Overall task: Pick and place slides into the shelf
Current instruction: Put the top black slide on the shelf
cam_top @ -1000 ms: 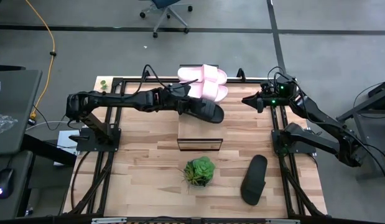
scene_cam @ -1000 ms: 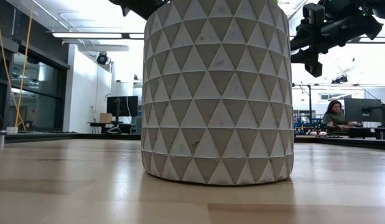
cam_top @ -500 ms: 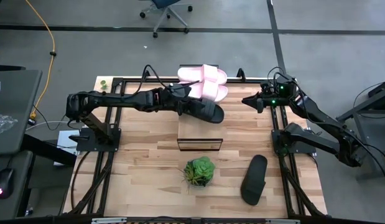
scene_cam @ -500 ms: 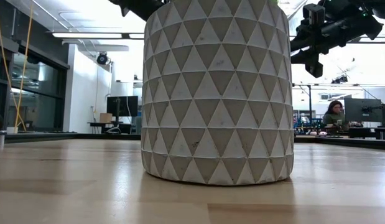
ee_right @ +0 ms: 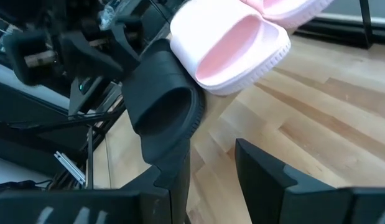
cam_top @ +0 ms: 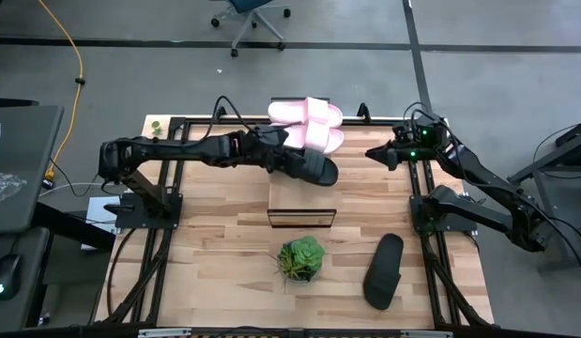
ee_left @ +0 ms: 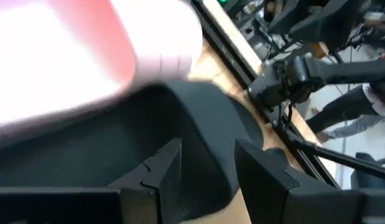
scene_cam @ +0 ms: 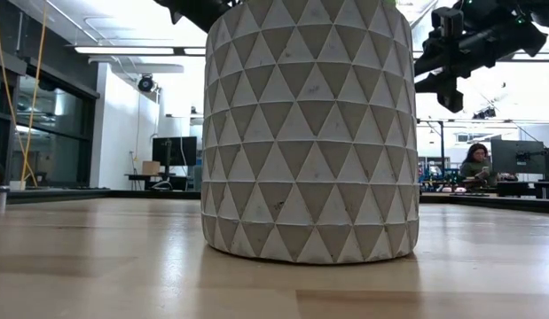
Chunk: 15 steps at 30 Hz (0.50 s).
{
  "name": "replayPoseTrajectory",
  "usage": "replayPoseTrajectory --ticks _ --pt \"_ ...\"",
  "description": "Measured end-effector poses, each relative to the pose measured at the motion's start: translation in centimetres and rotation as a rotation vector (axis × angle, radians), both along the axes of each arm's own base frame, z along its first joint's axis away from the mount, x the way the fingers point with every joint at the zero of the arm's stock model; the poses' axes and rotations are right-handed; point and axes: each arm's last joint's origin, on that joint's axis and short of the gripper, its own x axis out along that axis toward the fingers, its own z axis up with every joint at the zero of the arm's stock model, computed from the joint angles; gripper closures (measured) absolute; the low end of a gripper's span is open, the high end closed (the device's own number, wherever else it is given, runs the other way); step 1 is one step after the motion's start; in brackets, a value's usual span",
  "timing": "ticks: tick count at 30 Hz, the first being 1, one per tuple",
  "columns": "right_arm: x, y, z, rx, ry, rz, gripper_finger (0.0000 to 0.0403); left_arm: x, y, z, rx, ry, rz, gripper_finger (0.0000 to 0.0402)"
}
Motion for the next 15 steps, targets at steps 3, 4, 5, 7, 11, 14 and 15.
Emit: replayPoseTrajectory --ticks 3,4,5,7,11,14,15 --pt "-0.1 0.1 -0.2 0.019 0.016 0.001 0.0286 -0.6 0.7 0.5 0.029 0.0 0.001 0.0264" --pt "-0.1 0.1 -0.2 0.025 0.019 -0.001 0.0286 -0.8 1.0 0.7 0.038 0.001 -0.002 0.0264" --pt "-0.1 0.1 -0.2 0.031 0.017 -0.004 0.0286 -1.1 1.2 1.0 0.056 -0.012 -0.006 0.0264" --pt "-0.1 0.1 -0.2 0.047 0.014 -0.011 0.0286 -1.7 1.5 1.6 0.081 -0.011 -0.029 0.0264" --pt "0.0 0.0 -0.3 0.093 0.01 -0.026 0.0286 -3.2 2.2 2.7 0.13 0.01 -0.09 0.0264" --pt "0.1 -0.1 -0.4 0.135 0.011 -0.037 0.0286 -4.8 2.4 3.0 0.121 0.073 -0.13 0.0264" --pt "0.1 -0.1 -0.4 0.146 0.011 -0.042 0.0286 -5.3 2.3 3.0 0.113 0.105 -0.142 0.0264"
